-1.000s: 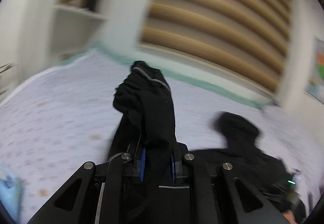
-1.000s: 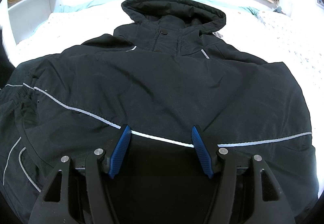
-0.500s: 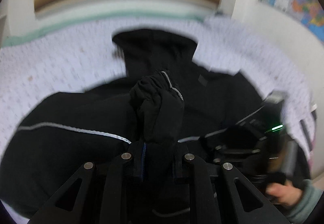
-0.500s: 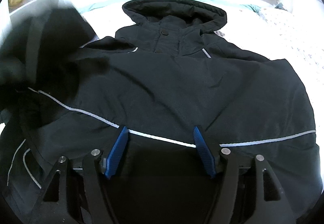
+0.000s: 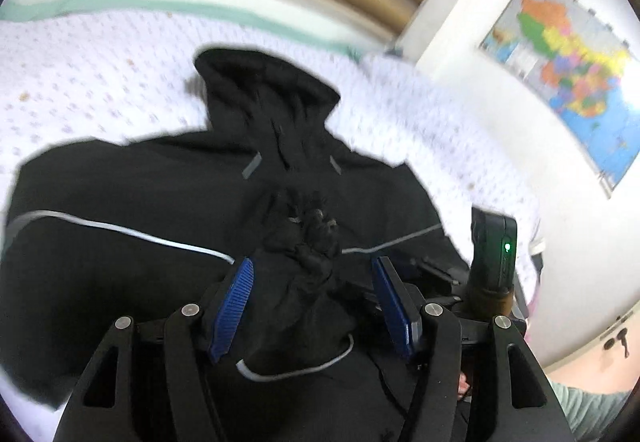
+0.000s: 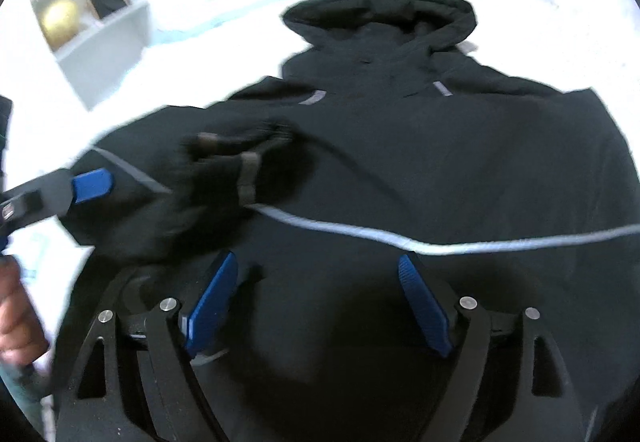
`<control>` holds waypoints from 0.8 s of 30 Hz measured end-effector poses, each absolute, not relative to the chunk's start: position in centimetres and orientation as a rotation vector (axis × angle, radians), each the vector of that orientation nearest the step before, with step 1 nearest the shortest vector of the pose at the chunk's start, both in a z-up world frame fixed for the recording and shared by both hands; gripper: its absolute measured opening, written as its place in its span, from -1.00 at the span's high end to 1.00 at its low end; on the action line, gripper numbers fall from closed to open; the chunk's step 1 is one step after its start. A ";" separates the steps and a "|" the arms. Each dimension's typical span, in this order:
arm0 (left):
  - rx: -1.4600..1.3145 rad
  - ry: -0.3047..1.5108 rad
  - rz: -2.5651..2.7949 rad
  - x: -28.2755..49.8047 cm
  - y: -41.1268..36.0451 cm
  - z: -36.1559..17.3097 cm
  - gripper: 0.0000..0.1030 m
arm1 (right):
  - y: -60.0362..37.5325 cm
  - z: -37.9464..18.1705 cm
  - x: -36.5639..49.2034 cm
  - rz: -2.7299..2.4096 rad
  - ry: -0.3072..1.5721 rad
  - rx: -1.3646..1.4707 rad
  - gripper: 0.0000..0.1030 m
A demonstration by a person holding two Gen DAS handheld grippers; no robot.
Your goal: Fold large clothes
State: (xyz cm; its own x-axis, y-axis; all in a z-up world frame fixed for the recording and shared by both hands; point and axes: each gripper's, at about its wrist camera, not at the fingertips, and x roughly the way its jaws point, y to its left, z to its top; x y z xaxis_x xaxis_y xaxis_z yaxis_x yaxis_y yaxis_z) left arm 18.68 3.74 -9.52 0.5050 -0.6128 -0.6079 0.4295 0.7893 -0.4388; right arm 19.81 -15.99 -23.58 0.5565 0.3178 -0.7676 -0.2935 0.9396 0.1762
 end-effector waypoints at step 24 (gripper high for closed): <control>-0.153 0.767 -0.189 17.8 11.8 -7.9 -0.25 | -15.3 -14.2 21.1 0.338 0.766 0.158 0.30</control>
State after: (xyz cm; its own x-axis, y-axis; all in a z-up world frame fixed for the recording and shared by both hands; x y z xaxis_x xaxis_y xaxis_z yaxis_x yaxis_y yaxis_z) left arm 17.80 11.79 -7.91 0.7046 -0.2251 -0.6730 0.1141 0.9719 -0.2057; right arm 21.13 -15.26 -14.22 0.6702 0.3551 -0.6517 -0.2413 0.9347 0.2611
